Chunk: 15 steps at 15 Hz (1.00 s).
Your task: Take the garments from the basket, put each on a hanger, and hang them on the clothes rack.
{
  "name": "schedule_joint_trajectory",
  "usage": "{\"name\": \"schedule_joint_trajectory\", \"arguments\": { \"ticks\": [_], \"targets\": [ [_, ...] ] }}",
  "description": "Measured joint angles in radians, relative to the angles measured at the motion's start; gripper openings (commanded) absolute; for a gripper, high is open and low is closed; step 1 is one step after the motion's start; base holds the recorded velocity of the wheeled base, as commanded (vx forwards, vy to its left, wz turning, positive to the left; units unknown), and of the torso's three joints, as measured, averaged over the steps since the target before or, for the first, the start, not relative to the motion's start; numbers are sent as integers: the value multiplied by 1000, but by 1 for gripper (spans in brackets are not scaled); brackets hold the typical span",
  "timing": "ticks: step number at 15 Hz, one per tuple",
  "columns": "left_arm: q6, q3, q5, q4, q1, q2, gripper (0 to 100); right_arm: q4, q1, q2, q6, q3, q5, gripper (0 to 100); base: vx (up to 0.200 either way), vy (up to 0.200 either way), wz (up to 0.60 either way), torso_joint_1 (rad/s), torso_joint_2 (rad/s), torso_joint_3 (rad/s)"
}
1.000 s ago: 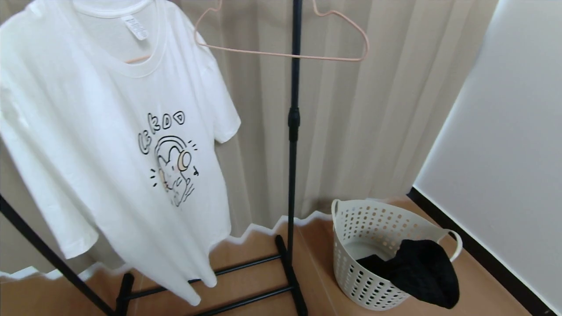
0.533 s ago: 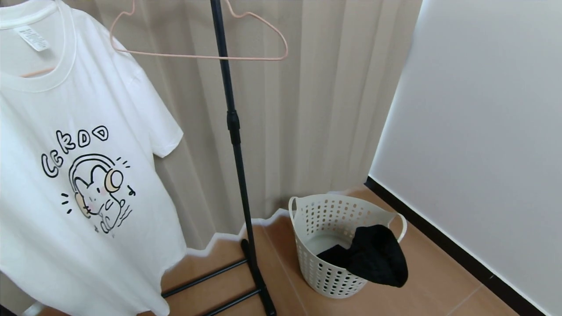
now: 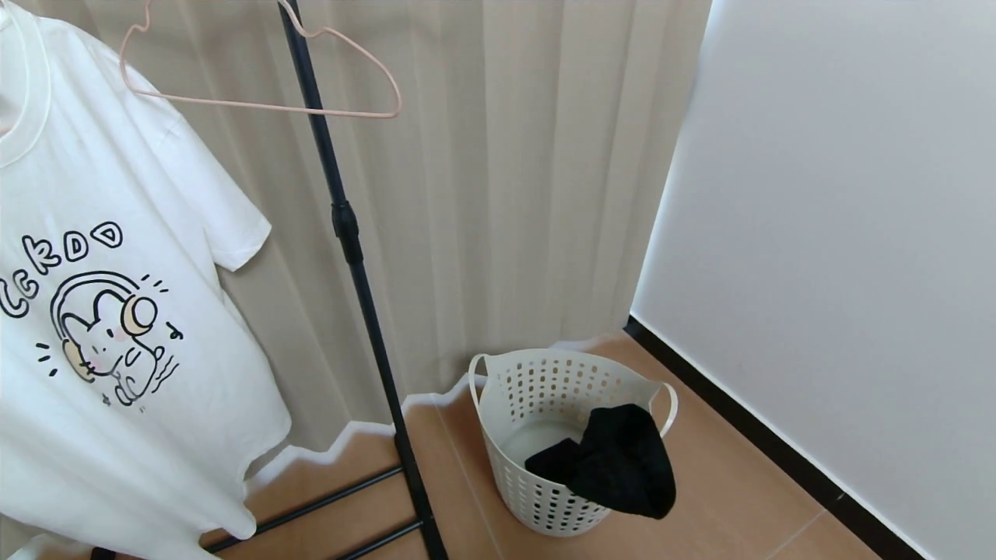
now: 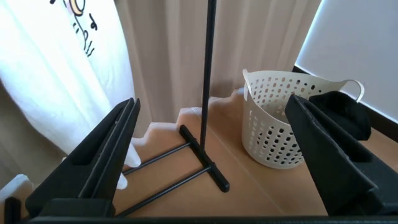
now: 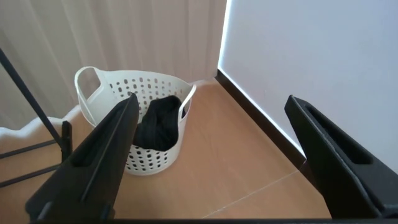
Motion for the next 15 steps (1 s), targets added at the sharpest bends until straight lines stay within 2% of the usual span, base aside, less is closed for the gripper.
{"name": "schedule_joint_trajectory", "arguments": {
  "ticks": [1, 9, 15],
  "targets": [
    [0, 0, 0, 0, 0, 0, 100, 0, 0, 0, 0, 0, 0, 100, 200, 0, 0, 2, 2, 7],
    [3, 1, 6, -3, 0, 0, 100, 1, 0, 0, -4, 0, 2, 100, 0, 0, 0, -1, 1, -7],
    [8, 1, 0, 0, -1, 0, 100, 0, 0, 0, -3, 0, 0, 100, 0, 0, 0, 0, 2, -166]
  ]
}}
